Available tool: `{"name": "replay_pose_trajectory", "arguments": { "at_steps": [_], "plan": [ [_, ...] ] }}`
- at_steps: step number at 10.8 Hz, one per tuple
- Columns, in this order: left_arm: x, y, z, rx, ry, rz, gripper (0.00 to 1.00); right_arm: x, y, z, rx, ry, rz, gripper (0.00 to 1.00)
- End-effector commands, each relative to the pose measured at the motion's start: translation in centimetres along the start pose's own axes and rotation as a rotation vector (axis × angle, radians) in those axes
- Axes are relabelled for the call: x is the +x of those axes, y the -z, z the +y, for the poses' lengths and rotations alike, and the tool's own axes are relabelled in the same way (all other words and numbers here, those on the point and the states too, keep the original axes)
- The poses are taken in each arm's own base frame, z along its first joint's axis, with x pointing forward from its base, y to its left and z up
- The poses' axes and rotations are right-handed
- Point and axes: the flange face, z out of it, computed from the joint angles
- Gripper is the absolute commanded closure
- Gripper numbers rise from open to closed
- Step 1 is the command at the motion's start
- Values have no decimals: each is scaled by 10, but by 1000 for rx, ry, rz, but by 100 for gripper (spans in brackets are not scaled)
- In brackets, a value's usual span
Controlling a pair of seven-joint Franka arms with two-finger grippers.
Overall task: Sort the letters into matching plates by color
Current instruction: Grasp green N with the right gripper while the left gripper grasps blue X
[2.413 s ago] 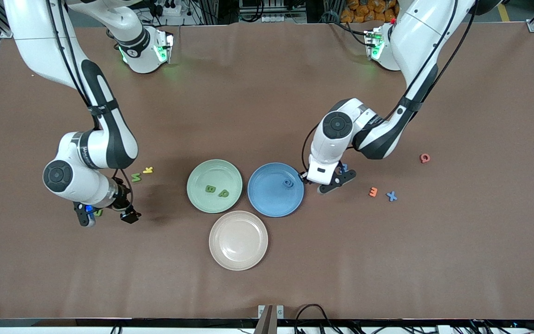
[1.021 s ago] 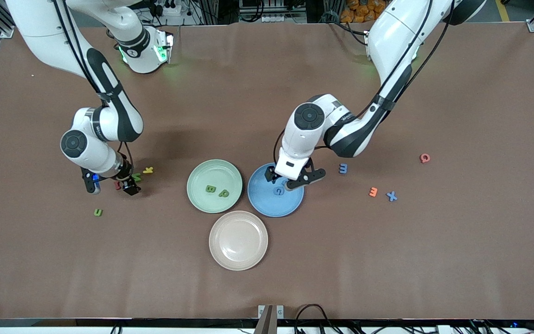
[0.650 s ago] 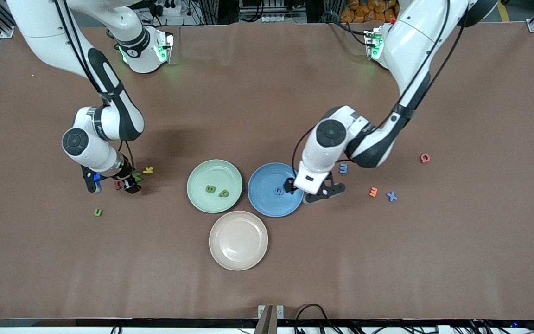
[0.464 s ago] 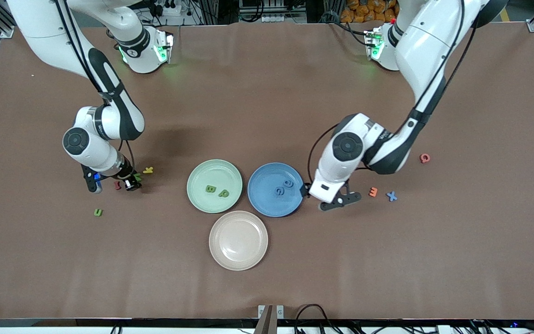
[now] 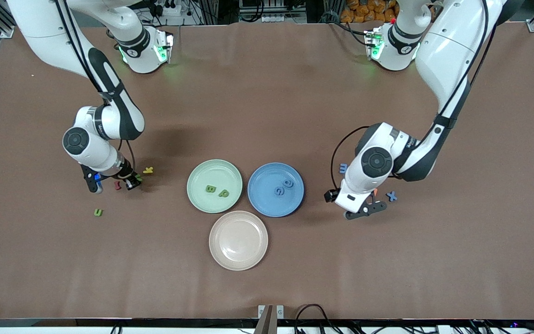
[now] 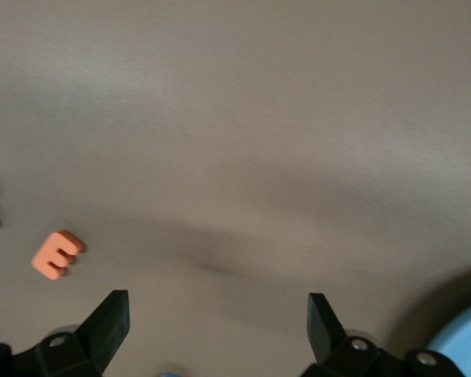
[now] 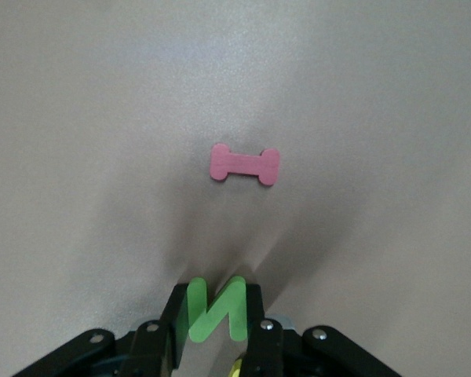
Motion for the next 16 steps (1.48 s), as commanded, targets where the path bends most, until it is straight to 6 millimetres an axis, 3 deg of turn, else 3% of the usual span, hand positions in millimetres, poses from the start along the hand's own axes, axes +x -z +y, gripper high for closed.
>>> {"name": "replay_pose_trajectory", "arguments": {
  "at_steps": [1,4,8,12,16],
  "plan": [
    [14,4,-53,38,1,-9,0,4,28,-1,-31,156,-33,84],
    [37,11,-119,58,18,-12,0,15,51,-19,-52,206,-52,84],
    [44,-11,-173,5,84,22,0,-1,65,-42,-19,333,-34,84],
    [34,-33,-185,-39,264,39,0,-42,72,-69,2,441,-29,84],
    [27,-49,-177,-20,314,28,0,-107,72,-93,5,563,-23,81]
  ]
}}
